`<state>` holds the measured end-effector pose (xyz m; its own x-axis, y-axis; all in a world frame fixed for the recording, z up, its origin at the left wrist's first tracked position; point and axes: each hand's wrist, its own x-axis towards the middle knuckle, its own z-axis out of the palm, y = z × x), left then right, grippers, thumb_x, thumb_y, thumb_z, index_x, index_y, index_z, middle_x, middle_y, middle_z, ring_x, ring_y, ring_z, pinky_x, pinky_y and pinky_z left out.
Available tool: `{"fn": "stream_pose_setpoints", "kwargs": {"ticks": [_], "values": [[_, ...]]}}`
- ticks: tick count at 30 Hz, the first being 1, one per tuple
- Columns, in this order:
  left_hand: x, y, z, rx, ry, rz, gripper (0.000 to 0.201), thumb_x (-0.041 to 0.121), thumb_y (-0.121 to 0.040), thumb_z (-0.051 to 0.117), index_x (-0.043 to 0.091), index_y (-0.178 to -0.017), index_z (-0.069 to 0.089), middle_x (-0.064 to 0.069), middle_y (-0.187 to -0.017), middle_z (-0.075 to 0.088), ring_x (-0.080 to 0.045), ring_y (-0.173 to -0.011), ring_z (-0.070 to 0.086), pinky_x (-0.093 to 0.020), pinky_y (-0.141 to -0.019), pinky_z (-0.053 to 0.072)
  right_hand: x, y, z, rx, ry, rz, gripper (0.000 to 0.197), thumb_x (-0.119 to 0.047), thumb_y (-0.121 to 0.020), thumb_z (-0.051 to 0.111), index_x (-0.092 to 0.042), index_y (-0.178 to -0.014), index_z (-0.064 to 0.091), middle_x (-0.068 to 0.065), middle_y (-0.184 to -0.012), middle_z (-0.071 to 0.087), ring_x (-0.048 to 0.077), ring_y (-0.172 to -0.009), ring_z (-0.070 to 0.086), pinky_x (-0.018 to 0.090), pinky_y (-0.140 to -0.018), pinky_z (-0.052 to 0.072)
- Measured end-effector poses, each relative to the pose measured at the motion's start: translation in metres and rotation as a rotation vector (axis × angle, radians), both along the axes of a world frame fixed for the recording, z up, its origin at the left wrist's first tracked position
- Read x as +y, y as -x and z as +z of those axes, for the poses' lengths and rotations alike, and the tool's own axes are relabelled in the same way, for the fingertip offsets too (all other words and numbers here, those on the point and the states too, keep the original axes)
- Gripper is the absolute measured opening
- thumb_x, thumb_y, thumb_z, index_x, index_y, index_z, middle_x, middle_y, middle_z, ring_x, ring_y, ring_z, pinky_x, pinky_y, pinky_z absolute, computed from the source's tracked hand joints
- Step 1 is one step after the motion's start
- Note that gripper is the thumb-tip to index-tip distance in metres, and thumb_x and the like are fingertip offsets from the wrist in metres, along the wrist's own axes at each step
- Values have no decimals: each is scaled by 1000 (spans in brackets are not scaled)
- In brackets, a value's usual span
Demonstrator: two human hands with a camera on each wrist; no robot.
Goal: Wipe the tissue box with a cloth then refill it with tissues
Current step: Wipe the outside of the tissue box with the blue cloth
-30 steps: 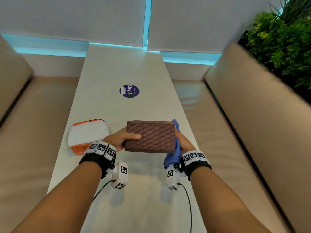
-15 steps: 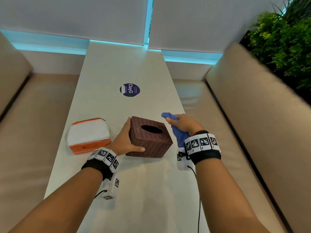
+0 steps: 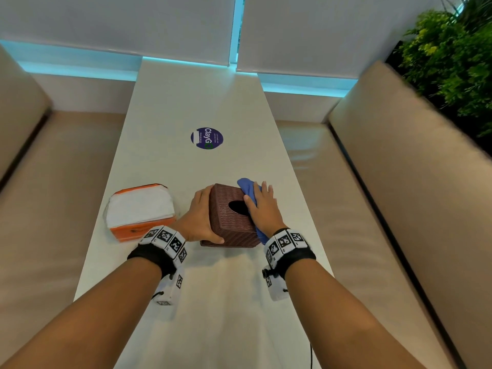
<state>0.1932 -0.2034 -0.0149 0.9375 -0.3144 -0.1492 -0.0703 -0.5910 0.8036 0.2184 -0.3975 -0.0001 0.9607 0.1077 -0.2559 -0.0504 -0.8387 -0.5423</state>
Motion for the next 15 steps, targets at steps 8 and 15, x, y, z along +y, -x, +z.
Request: {"fn": "stream_pose_setpoints", "kwargs": {"ticks": [8,15], "values": [[4,-8,-6,-40,54,-9,140,52,-30,73,8,-147,11,-10,-145,24,-13,-130,24,-33,-114,25,18,17,17,-96,-351,184,41,-13,-100,41,-17,-141,44,3,-155,33,15,-143,28,23,-113,21],[1,-10,-6,-10,65,-21,138,48,-31,75,9,-147,13,-9,-144,27,-23,-135,30,-41,-115,29,33,5,19,-106,-154,182,51,-37,-101,37,-23,-149,26,6,-158,25,22,-147,22,39,-120,20]]}}
